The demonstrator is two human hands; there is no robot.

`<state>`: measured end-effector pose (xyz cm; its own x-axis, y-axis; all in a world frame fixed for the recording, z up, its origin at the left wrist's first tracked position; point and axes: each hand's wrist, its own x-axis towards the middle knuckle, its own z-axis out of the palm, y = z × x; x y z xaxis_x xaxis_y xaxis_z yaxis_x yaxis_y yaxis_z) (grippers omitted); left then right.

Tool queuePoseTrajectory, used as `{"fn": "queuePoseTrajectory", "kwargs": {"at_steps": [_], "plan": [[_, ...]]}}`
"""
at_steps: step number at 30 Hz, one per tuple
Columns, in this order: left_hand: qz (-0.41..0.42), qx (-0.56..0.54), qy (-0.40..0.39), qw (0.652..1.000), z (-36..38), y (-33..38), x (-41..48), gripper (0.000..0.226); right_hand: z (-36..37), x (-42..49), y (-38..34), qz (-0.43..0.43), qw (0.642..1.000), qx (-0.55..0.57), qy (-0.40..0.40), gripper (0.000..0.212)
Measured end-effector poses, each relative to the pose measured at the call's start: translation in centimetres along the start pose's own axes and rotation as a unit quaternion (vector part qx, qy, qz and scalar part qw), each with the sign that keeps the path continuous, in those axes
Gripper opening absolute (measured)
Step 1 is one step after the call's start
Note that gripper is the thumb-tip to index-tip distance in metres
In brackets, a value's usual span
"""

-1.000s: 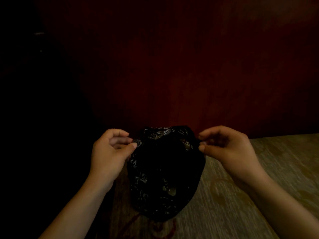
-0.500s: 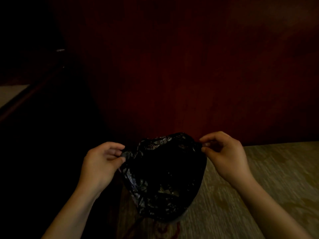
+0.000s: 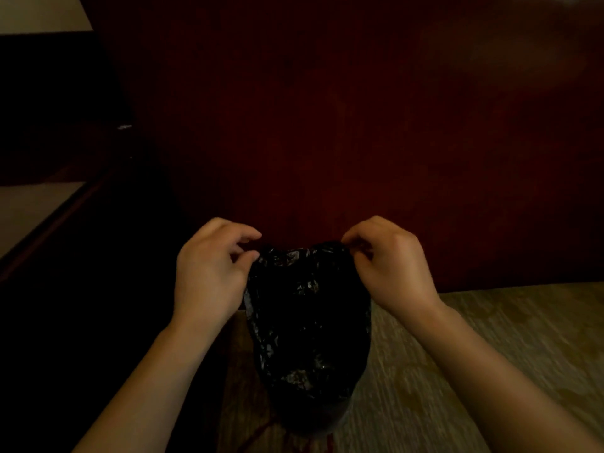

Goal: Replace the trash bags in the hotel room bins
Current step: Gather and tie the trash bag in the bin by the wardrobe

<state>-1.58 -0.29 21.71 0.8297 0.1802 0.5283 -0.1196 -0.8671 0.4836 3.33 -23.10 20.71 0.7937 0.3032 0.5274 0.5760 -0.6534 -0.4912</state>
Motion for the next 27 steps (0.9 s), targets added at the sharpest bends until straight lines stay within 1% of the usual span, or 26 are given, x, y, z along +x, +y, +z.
{"fn": "queuePoseTrajectory", "kwargs": {"at_steps": [3,5,6,8,11,12,14,16,18,21,24,25,27], "plan": [[-0.015,-0.039,-0.019,0.999,-0.9,0.5,0.8,0.02,-0.8,0.4,-0.2,0.0,1.0,-0.014,0.002,0.029],[-0.029,-0.07,0.017,0.997,-1.6,0.6,1.6,0.019,-1.1,0.6,-0.4,-0.002,1.0,0.001,0.026,0.028],[-0.03,-0.071,0.018,0.997,-1.7,0.6,2.1,0.02,-1.0,0.8,-0.4,-0.009,1.0,-0.002,0.014,0.029],[-0.031,-0.052,-0.033,0.998,-1.6,0.6,2.1,0.022,-0.9,0.9,-0.5,-0.019,0.999,-0.015,-0.032,0.029],[-0.051,-0.1,-0.033,0.993,-1.5,0.6,2.4,0.023,-1.3,1.7,-1.1,0.022,0.999,0.04,0.013,0.025],[-0.058,-0.112,-0.044,0.991,-1.3,0.5,2.6,0.025,-1.3,2.1,-1.3,0.029,0.998,0.057,0.005,0.024],[-0.073,-0.13,-0.066,0.987,-1.3,0.5,2.6,0.025,-1.3,2.7,-2.2,0.021,0.997,0.052,-0.047,0.025],[-0.086,-0.169,-0.052,0.981,-1.3,0.8,3.1,0.025,-1.1,3.5,-2.8,0.032,0.996,0.077,-0.045,0.025],[-0.097,-0.195,-0.07,0.973,-0.9,0.9,3.2,0.027,-0.7,4.0,-3.3,0.084,0.98,0.168,-0.071,0.024],[-0.117,-0.245,-0.101,0.957,-0.7,1.4,3.0,0.028,0.7,4.1,-4.2,0.154,0.932,0.3,-0.133,0.027],[-0.131,-0.337,-0.109,0.926,-0.8,2.0,2.6,0.027,1.7,4.0,-4.5,0.175,0.905,0.347,-0.176,0.037],[-0.128,-0.36,-0.11,0.917,-0.8,2.2,2.5,0.026,1.9,3.9,-4.6,0.171,0.9,0.353,-0.189,0.036],[-0.123,-0.381,-0.107,0.91,-0.8,2.7,2.5,0.026,2.3,3.7,-4.8,0.163,0.904,0.345,-0.194,0.027]]}}
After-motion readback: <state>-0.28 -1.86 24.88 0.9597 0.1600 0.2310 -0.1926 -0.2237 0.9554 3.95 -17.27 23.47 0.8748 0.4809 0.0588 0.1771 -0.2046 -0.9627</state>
